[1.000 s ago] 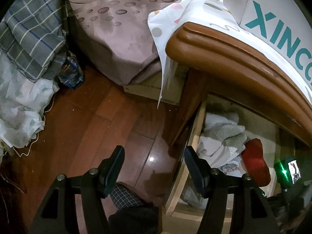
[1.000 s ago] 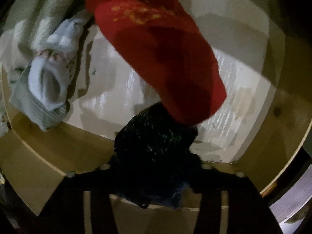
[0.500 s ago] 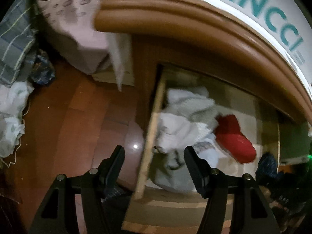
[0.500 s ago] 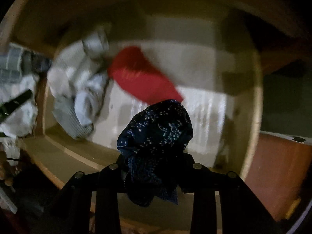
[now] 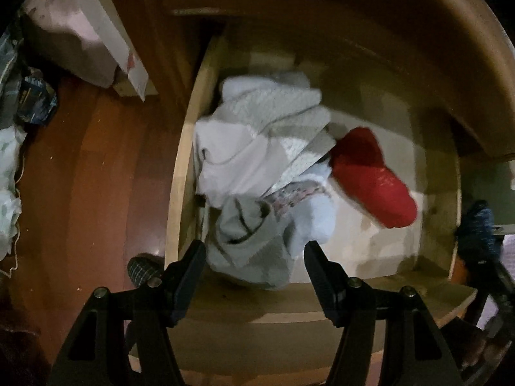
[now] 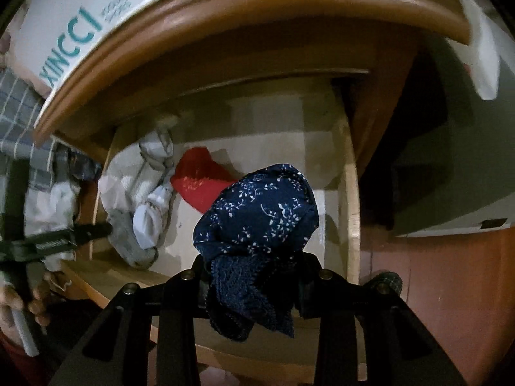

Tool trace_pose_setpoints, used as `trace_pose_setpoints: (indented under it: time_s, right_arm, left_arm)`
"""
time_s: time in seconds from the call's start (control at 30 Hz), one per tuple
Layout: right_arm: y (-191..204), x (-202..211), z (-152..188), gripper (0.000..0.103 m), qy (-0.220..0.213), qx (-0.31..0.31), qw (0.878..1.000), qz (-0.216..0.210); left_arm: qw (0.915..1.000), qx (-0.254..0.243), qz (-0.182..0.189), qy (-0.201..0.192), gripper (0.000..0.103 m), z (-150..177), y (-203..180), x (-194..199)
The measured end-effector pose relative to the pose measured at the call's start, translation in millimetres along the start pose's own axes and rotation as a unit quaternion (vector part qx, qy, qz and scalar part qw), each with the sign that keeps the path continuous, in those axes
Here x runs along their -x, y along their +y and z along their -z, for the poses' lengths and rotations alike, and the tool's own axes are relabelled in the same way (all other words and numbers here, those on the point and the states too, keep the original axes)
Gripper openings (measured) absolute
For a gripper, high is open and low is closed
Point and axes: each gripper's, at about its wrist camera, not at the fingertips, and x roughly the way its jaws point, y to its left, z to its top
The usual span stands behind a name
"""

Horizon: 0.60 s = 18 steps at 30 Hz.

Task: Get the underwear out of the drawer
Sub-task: 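Reach the left tool into the drawer and grasp grey underwear while the right holds the navy underwear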

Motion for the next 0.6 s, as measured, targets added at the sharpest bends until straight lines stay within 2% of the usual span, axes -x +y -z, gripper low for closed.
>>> trace_pose_setpoints:
  time_s: [0.23,0.5,0.6]
  right_arm:
    - [-6.9,8.6,2.4,0.032,-0.020,-0.015,1.000,0.006]
    - [-12.3,8.3,3.4,0.033,-0.027,-0.036,0.999,-0.010]
    - [-14.4,6.6,3.2,0.034,-0.022,-0.042,0.999,-0.013]
  left_arm:
    - [0.9990,0.032,0.001,0.031,0.065,-4.7,2.9,-22.0]
    - [0.9976,0.052,-0.007,0.045,0.065,-8.3,1.3,-37.1]
    - [0.9970,0.067,-0.009,0.037,0.065,-8.8,7.1,-35.1]
